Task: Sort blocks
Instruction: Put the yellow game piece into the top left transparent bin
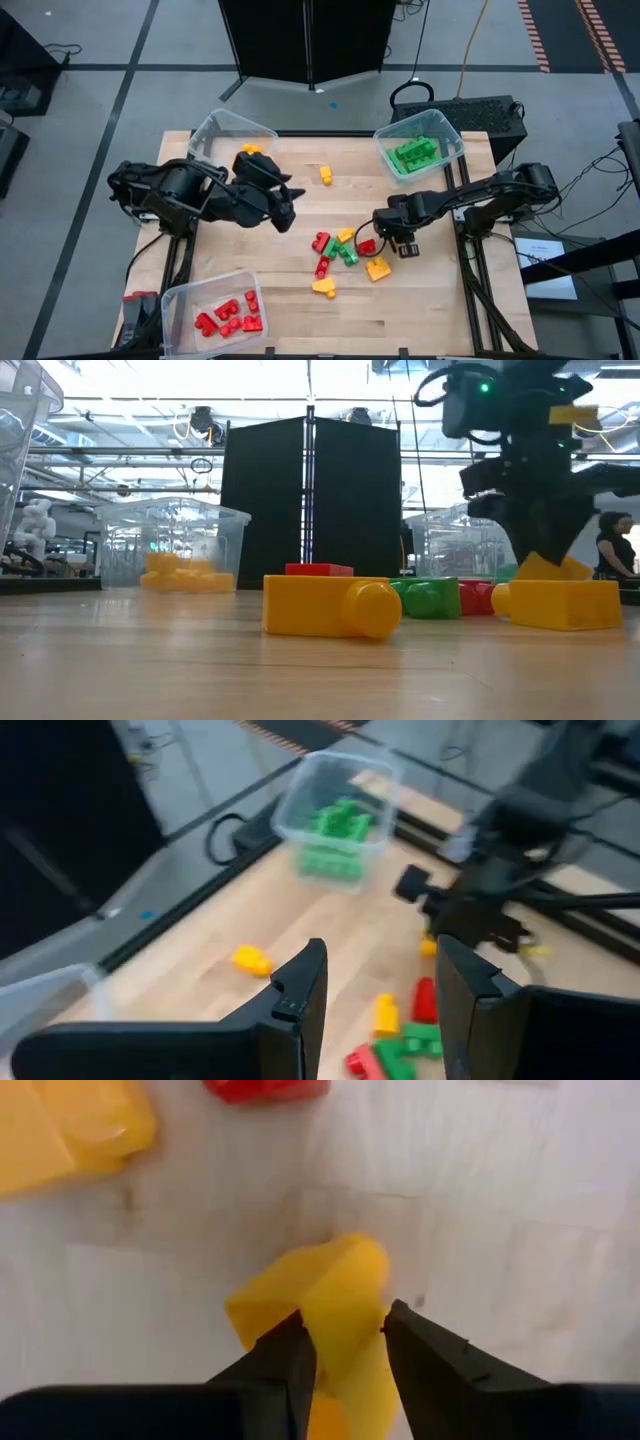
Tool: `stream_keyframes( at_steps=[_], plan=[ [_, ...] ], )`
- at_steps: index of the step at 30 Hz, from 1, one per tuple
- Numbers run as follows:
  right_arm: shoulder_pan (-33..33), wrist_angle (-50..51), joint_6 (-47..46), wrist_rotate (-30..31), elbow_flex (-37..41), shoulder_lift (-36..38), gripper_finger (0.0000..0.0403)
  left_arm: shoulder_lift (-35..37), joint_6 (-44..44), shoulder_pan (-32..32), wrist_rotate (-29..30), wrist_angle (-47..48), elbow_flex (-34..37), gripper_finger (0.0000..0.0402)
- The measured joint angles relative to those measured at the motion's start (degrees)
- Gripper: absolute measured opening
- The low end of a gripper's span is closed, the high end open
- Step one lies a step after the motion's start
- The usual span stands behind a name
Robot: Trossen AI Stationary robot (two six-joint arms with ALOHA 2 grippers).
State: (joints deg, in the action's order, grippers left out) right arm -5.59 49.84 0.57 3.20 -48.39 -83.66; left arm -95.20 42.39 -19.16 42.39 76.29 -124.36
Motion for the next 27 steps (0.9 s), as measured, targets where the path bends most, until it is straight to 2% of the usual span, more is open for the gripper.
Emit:
stream_keyframes(
  at_steps=[5,10,13,16,20,24,27],
  plan=[
    [0.2,0.3,2.1,1.7,-6.8,2.3,0.0079,0.2,2.0,-0.5,4.4,5.6,0.0,0.0107],
    [1.6,0.0,3.4,2.9,-14.1,4.9,0.0014,0.2,2.4,-0.4,6.3,8.0,0.0,0.0107],
    [2.4,0.0,3.3,2.8,-16.7,6.6,0.0007,0.2,2.3,-0.5,6.3,8.9,0.0,0.0107],
    [2.9,0.9,2.6,2.5,-17.6,8.4,0.0024,0.2,2.5,-0.5,6.3,10.3,0.0,0.0107],
    [3.6,5.5,-0.6,-2.5,-17.7,9.8,0.0071,0.2,3.9,-0.5,6.1,10.4,0.0,0.0107],
    [3.6,11.0,-6.2,-3.5,-17.7,9.9,0.0153,0.1,3.8,-0.5,5.5,10.4,0.0,0.0107],
    [3.3,11.4,-11.7,-2.5,-17.7,9.2,0.0228,0.1,3.8,-0.5,4.3,10.4,0.0,0.0107]
  ],
)
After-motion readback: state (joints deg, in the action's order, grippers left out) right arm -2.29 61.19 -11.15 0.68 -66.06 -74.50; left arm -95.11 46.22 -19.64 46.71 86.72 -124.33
